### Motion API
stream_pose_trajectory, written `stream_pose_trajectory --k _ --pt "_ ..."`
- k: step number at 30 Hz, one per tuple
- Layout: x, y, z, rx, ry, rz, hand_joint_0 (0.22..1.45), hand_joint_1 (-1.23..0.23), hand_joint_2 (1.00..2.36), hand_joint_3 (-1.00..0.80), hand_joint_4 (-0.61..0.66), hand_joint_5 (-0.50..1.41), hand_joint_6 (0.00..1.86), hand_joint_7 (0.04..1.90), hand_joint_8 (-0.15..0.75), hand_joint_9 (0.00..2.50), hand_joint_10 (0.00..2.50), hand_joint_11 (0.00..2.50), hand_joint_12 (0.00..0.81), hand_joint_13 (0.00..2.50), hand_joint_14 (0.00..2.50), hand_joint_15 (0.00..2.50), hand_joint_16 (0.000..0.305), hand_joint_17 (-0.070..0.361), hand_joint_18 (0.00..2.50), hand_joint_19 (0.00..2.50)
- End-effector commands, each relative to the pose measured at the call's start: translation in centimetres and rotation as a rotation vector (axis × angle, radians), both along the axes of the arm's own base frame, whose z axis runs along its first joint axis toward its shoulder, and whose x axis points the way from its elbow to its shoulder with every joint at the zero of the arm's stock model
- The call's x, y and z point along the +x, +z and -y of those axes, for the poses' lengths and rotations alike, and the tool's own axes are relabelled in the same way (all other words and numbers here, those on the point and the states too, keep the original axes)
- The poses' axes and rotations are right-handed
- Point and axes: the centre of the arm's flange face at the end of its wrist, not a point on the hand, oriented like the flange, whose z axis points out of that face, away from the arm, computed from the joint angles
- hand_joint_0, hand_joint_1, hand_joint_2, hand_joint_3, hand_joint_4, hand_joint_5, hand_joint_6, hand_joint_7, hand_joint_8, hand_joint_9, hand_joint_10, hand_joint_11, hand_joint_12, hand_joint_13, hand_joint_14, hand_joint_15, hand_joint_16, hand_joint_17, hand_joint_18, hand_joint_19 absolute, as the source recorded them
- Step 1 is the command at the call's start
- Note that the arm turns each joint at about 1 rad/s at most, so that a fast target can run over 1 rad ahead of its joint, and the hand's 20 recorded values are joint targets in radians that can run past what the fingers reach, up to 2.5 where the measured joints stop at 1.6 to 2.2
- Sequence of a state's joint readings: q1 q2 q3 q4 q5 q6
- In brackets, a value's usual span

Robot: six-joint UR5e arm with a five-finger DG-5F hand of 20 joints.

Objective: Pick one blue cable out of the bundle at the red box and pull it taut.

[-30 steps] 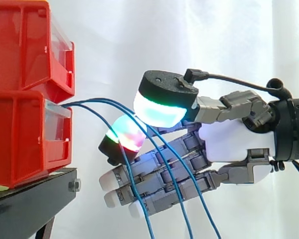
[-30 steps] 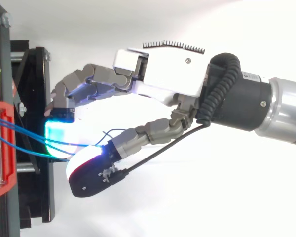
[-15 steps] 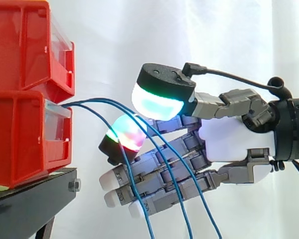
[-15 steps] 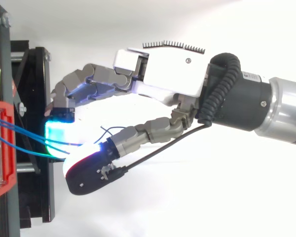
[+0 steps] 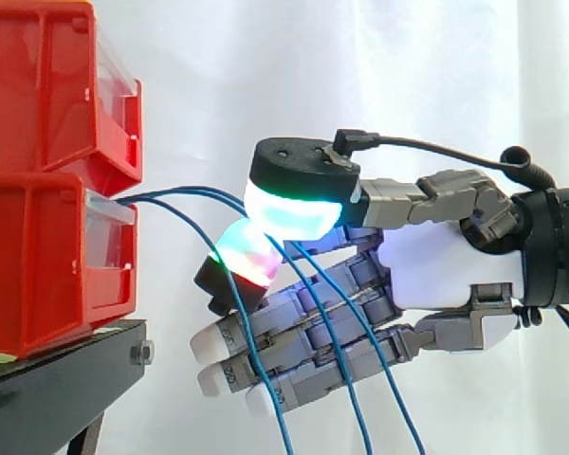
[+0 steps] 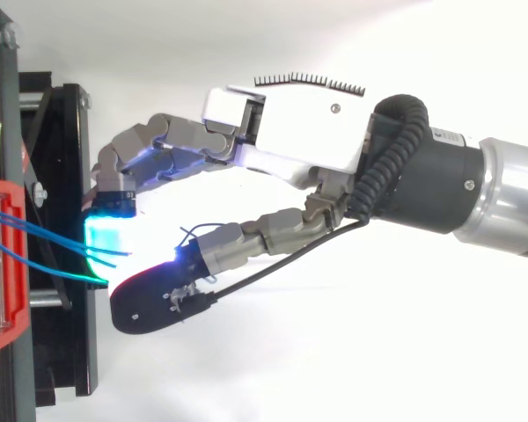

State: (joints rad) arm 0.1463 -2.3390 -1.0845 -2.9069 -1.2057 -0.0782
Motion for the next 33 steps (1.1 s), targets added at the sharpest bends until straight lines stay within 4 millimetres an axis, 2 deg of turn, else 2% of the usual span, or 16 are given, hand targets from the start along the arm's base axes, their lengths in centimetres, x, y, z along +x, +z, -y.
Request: stream_pose_trajectory --k 1,6,14,17,22,28,33 --pt "-0.02 -0.04 0.04 0.0 -0.001 -0.002 0.61 -0.81 1.02 -0.19 0.1 -0.19 0.9 1.12 0.33 0.57 0.01 0.31 0.406 0.42 0.0 0.07 0.056 0.125 0.44 0.12" --pt "-0.03 0.08 0.04 0.0 -0.001 0.0 0.62 -0.87 1.02 -0.24 0.12 -0.2 0.9 1.09 0.322 0.55 0.01 0.32 0.407 0.41 0.0 0.06 0.056 0.126 0.44 0.1" --pt "-0.03 0.08 0.04 0.0 -0.001 0.0 0.68 -0.97 1.0 -0.5 0.14 -0.2 0.9 1.08 0.315 0.52 0.01 0.32 0.402 0.39 0.0 0.05 0.056 0.126 0.44 0.07" --pt "-0.03 0.08 0.04 0.0 -0.001 0.0 0.64 -0.97 1.0 -0.5 0.15 -0.21 0.89 1.07 0.312 0.51 0.01 0.3 0.401 0.39 0.0 0.05 0.056 0.126 0.44 0.08" --pt "-0.01 -0.04 -0.08 0.0 0.001 -0.002 0.5 -0.84 1.0 -0.5 0.17 -0.2 0.88 1.01 0.335 0.52 0.01 0.31 0.428 0.38 0.0 0.07 0.061 0.138 0.44 0.12" --pt "-0.02 -0.04 0.04 -0.002 0.0 -0.002 0.48 -0.69 1.0 -0.5 0.18 -0.18 0.86 0.99 0.355 0.55 0.01 0.3 0.437 0.39 0.0 0.08 0.063 0.141 0.42 0.14" --pt "-0.02 -0.04 0.04 -0.002 0.0 -0.002 0.52 -0.66 1.0 -0.5 0.17 -0.16 0.81 1.04 0.344 0.57 0.01 0.29 0.422 0.38 0.0 0.08 0.06 0.135 0.39 0.16"
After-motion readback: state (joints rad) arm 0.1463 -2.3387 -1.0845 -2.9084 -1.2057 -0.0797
